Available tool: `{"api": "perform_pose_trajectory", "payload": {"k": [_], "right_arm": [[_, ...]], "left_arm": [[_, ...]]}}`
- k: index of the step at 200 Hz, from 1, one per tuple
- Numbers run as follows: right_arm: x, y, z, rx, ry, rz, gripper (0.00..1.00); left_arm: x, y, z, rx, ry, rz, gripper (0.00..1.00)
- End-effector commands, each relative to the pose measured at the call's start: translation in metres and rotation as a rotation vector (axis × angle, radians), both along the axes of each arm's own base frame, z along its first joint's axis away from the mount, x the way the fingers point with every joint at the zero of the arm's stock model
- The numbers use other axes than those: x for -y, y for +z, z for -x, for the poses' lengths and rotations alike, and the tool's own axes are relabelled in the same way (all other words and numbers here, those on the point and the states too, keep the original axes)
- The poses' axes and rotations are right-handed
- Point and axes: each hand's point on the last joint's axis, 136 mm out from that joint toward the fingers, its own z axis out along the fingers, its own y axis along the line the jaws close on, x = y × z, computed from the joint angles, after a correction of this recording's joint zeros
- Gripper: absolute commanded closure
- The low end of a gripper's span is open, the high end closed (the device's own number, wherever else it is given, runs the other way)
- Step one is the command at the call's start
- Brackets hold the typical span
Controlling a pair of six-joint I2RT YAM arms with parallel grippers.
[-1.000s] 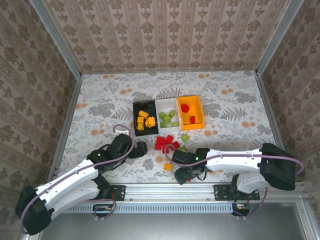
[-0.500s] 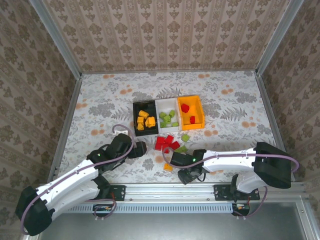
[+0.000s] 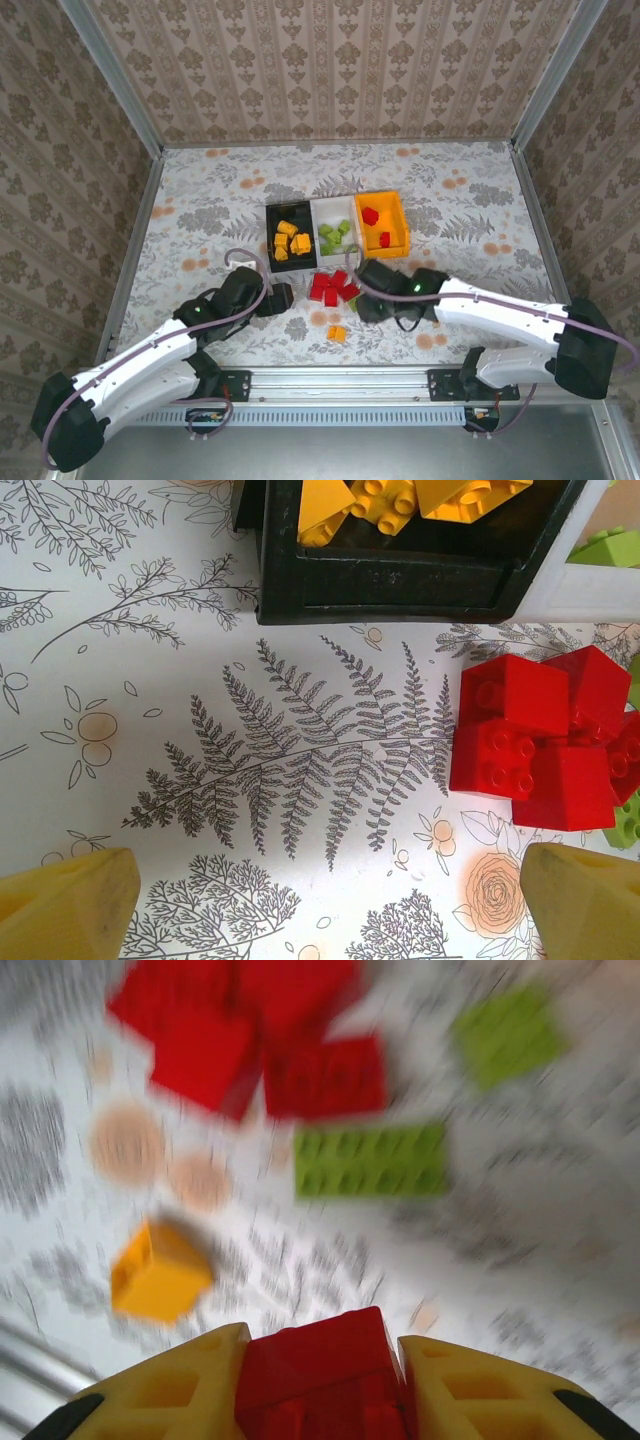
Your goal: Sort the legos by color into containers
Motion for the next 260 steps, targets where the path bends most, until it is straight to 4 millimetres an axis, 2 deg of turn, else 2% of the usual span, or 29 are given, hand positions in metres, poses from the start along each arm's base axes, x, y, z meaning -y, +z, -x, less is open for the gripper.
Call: {"api": "perform_pose_trajectory", "payload": {"k": [1, 21, 49, 54, 77, 105, 121, 136, 158, 171, 196, 221, 260], "right_arm": [[0.014, 0.043, -0.052, 0.152, -0.125, -0.066, 0.68], [0.022, 0.067, -0.099, 0.236, -0.260, -0.152, 0.68], [0.038, 0.068, -0.155, 0.256, -0.411, -0.182, 0.68], [0.040, 0.056, -0.164, 0.235, -0.429, -0.159, 0.68], [0.048, 0.039, -0.195, 0.213, -0.484, -0.115, 0.67], [0.052, 0.019, -0.217, 0.185, -0.519, -0.061, 0.65], [0.051, 0.009, -0.221, 0.164, -0.528, -0.043, 0.62], [0.050, 0.002, -0.223, 0.148, -0.531, -0.038, 0.51], [0.044, 0.008, -0.222, 0.150, -0.520, -0.071, 0.37], [0.044, 0.016, -0.218, 0.167, -0.511, -0.084, 0.34], [0.043, 0.027, -0.202, 0.178, -0.491, -0.111, 0.32], [0.044, 0.030, -0.180, 0.177, -0.473, -0.147, 0.32], [0.055, 0.026, -0.152, 0.176, -0.481, -0.170, 0.31]], "left_arm": [[0.002, 0.003, -0.002, -0.001, 0.011, 0.020, 0.00], [0.003, 0.005, -0.003, 0.002, 0.008, 0.021, 0.00], [0.003, 0.006, -0.004, 0.011, 0.004, 0.018, 0.00], [0.003, 0.007, -0.005, 0.015, 0.005, 0.019, 0.00], [0.003, 0.006, -0.006, 0.015, 0.005, 0.016, 0.00], [0.002, 0.003, -0.007, 0.007, 0.009, 0.009, 0.00], [0.003, 0.002, -0.008, 0.003, 0.008, 0.004, 0.00], [0.004, 0.002, -0.011, -0.003, 0.007, 0.004, 0.00], [0.010, 0.002, -0.016, -0.006, -0.007, 0.011, 0.00], [0.014, 0.003, -0.020, -0.006, -0.018, 0.011, 0.00], [0.029, 0.005, -0.028, -0.003, -0.068, 0.020, 0.00], [0.050, 0.003, -0.036, -0.008, -0.124, 0.025, 0.01], [0.093, -0.003, -0.041, 0.012, -0.263, -0.084, 0.12]]}}
